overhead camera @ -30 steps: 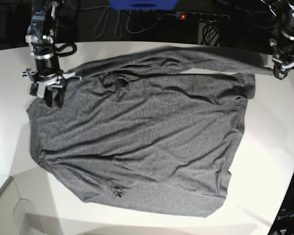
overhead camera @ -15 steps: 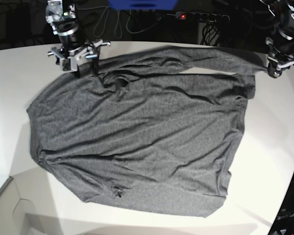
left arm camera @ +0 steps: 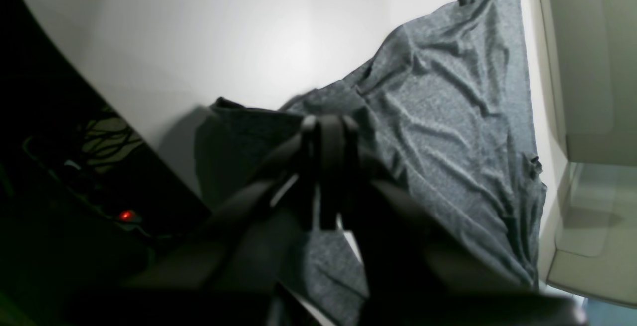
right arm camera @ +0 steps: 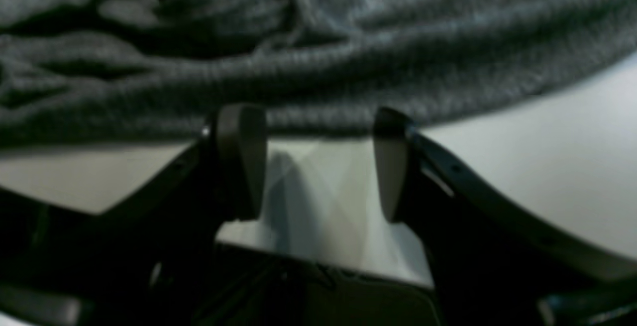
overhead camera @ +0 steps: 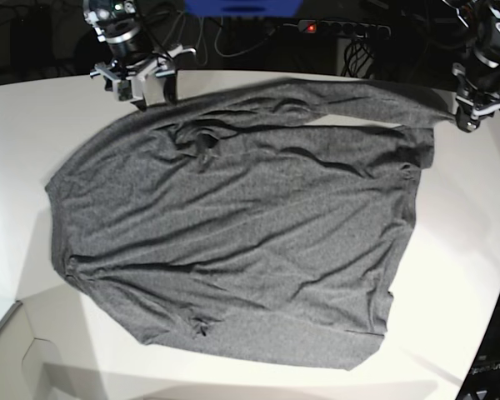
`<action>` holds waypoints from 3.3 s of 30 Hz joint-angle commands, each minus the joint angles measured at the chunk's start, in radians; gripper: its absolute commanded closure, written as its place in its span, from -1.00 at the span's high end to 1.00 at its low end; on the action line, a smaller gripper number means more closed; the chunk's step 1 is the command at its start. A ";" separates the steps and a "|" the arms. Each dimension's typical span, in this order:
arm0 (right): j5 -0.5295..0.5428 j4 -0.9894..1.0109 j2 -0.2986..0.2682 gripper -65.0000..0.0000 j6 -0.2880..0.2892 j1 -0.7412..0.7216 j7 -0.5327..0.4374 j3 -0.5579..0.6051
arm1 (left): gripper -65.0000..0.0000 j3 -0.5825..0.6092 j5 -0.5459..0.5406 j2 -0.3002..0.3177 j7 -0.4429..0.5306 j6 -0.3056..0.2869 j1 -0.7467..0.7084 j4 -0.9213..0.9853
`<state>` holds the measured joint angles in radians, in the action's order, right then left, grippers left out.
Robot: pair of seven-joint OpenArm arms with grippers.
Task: Layout the t-shirt on the table in an organized manner, then fold the t-shirt properly
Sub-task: 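Lift the shirt edge with both grippers and pull it taut, then fold the held edge with both grippers over onto the shirt body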
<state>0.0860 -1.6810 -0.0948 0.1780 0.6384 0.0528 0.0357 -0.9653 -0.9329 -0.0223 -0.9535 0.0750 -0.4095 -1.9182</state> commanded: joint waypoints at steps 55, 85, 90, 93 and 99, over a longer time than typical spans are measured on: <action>0.013 -0.169 -0.004 -1.00 -0.001 0.021 0.025 -0.141 | -0.99 -0.005 -0.131 -0.008 0.008 -0.002 0.008 -0.025; 0.007 -0.159 -0.006 -1.00 -0.001 -0.214 0.189 -0.138 | -1.00 0.001 0.013 -0.012 0.003 0.009 0.160 0.015; 0.007 -0.159 -0.006 -1.00 -0.001 -0.269 0.239 -0.136 | -1.00 0.001 0.018 -0.014 0.003 0.009 0.179 0.050; 0.007 -0.143 -0.006 -1.00 -0.001 -0.300 0.252 -0.135 | -1.00 0.001 0.019 -0.014 0.003 0.009 0.183 0.050; 0.007 -0.078 -0.006 -1.00 0.001 -0.358 0.252 -0.135 | -1.00 0.001 0.019 -0.009 0.003 0.009 0.195 0.061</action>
<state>0.0860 -1.7432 -0.0940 0.1780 0.2882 0.3290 -0.0971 -0.9615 -0.9001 -0.0441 -0.9607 0.0864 -0.2214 -1.8450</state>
